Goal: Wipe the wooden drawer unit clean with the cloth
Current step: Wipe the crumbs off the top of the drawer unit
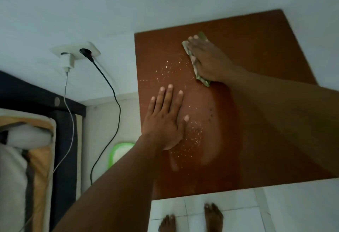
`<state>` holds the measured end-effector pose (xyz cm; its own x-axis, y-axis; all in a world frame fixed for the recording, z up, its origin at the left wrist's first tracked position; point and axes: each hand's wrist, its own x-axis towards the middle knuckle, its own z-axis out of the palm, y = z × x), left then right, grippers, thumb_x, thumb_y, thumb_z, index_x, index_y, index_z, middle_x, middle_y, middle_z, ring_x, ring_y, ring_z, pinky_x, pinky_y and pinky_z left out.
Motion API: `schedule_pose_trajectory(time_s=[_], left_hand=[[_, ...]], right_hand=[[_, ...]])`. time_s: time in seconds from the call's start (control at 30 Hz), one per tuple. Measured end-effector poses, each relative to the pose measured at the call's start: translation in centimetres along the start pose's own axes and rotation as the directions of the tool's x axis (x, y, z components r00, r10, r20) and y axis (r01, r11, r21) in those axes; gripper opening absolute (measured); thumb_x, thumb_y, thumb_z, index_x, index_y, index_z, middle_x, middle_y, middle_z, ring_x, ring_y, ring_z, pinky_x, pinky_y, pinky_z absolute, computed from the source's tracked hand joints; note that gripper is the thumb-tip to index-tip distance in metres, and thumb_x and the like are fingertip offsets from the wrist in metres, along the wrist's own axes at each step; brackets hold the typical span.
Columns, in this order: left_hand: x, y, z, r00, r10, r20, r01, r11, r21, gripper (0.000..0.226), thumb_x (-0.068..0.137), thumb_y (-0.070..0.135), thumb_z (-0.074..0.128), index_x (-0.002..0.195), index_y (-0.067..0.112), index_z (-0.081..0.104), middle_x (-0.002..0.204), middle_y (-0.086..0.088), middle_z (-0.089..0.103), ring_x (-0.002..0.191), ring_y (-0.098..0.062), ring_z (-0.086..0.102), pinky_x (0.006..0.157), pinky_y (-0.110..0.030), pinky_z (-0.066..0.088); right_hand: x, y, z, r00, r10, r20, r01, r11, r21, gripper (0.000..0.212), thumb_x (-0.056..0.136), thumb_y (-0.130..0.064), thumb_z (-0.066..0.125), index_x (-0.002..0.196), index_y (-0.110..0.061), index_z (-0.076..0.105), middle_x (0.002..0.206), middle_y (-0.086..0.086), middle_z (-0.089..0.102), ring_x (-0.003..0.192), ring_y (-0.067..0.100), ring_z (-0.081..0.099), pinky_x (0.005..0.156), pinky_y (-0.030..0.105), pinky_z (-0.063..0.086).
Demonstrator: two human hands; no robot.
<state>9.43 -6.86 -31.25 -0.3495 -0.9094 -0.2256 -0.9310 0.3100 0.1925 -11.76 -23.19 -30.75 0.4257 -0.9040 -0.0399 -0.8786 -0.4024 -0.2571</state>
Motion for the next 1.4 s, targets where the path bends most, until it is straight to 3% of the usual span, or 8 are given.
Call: schedule_pose_trajectory(time_s=[0.37, 0.57, 0.67, 0.8, 1.0, 1.17, 1.27, 1.4], left_hand=[[0.2, -0.3, 0.0, 1.000, 0.019, 0.022, -0.019, 1.000, -0.020, 0.071, 0.102, 0.057, 0.008, 0.157, 0.023, -0.020, 0.165, -0.003, -0.029, 0.150, -0.021, -0.031, 0.125, -0.046, -0.010], [0.3, -0.6, -0.3, 0.996, 0.047, 0.071, -0.044, 0.998, -0.041, 0.072, 0.102, 0.054, 0.008, 0.157, 0.019, -0.022, 0.164, -0.006, -0.030, 0.150, -0.023, -0.031, 0.123, -0.046, -0.014], [0.0, -1.8, -1.3, 0.993, 0.098, 0.072, -0.088, 0.987, -0.131, 0.069, 0.105, 0.046, 0.016, 0.158, 0.018, -0.019, 0.166, -0.005, -0.025, 0.151, -0.022, -0.026, 0.125, -0.045, -0.010], [-2.1, -6.2, -1.9, 0.995, 0.083, 0.058, -0.077, 0.992, -0.095, 0.070, 0.105, 0.050, 0.016, 0.158, 0.018, -0.017, 0.167, -0.006, -0.021, 0.152, -0.023, -0.023, 0.125, -0.042, -0.007], [-2.2, -7.6, -1.6, 0.996, 0.067, 0.065, -0.062, 0.995, -0.080, 0.073, 0.105, 0.049, 0.018, 0.158, 0.014, -0.017, 0.165, -0.009, -0.027, 0.151, -0.024, -0.027, 0.126, -0.044, -0.005], [-1.7, -7.2, 0.0, 0.999, 0.041, 0.008, -0.039, 0.984, -0.176, 0.074, 0.101, 0.055, 0.012, 0.157, 0.017, -0.019, 0.164, -0.007, -0.031, 0.148, -0.024, -0.033, 0.125, -0.044, -0.006], [-1.8, -7.4, -0.1, 0.999, 0.043, 0.003, -0.042, 0.980, -0.195, 0.072, 0.103, 0.055, 0.015, 0.158, 0.022, -0.019, 0.163, -0.005, -0.033, 0.148, -0.024, -0.034, 0.124, -0.042, -0.008], [-1.9, -7.1, -0.5, 0.999, 0.034, -0.005, -0.034, 0.976, -0.213, 0.072, 0.104, 0.053, 0.019, 0.159, 0.022, -0.016, 0.165, -0.005, -0.030, 0.149, -0.025, -0.033, 0.123, -0.039, -0.009]], right_hand=[[-12.4, -5.0, 1.3, 0.996, -0.068, 0.048, 0.072, 0.995, -0.066, 0.055, 0.105, -0.033, 0.024, 0.159, -0.024, 0.015, 0.168, -0.004, 0.014, 0.156, 0.014, 0.005, 0.126, 0.045, 0.016], [-25.1, -12.3, 4.2, 0.997, -0.076, -0.029, 0.079, 0.993, 0.089, 0.065, 0.088, -0.015, 0.065, 0.148, -0.025, 0.041, 0.156, -0.008, 0.040, 0.137, 0.014, 0.042, 0.100, 0.041, 0.051], [-29.5, -15.6, 4.8, 0.991, -0.055, -0.118, 0.074, 0.984, 0.164, 0.051, 0.088, -0.014, 0.061, 0.137, -0.023, 0.049, 0.142, -0.009, 0.048, 0.113, 0.011, 0.050, 0.078, 0.032, 0.053], [-32.2, -19.0, 2.7, 0.979, -0.190, -0.076, 0.200, 0.968, 0.152, 0.066, 0.075, 0.007, 0.061, 0.133, -0.024, 0.052, 0.132, -0.008, 0.061, 0.107, 0.010, 0.051, 0.082, 0.024, 0.055], [-16.5, -14.7, -3.9, 0.953, 0.184, -0.242, -0.099, 0.941, 0.325, 0.052, 0.079, 0.016, 0.065, 0.126, -0.007, 0.066, 0.120, 0.017, 0.066, 0.106, 0.036, 0.063, 0.093, 0.052, 0.054], [0.6, -8.1, -4.7, 0.899, 0.321, -0.299, -0.234, 0.927, 0.292, 0.048, 0.086, 0.011, 0.055, 0.125, -0.014, 0.067, 0.117, 0.012, 0.070, 0.098, 0.031, 0.068, 0.088, 0.041, 0.057], [5.4, -6.0, -4.4, 0.933, 0.314, -0.176, -0.283, 0.942, 0.181, 0.050, 0.087, 0.008, 0.054, 0.132, -0.012, 0.061, 0.130, 0.014, 0.064, 0.117, 0.031, 0.060, 0.096, 0.029, 0.046], [5.4, -5.5, -1.0, 0.980, 0.194, 0.038, -0.195, 0.980, 0.029, 0.058, 0.098, -0.013, 0.042, 0.155, -0.015, 0.033, 0.161, 0.014, 0.031, 0.150, 0.033, 0.027, 0.120, 0.046, 0.027]])
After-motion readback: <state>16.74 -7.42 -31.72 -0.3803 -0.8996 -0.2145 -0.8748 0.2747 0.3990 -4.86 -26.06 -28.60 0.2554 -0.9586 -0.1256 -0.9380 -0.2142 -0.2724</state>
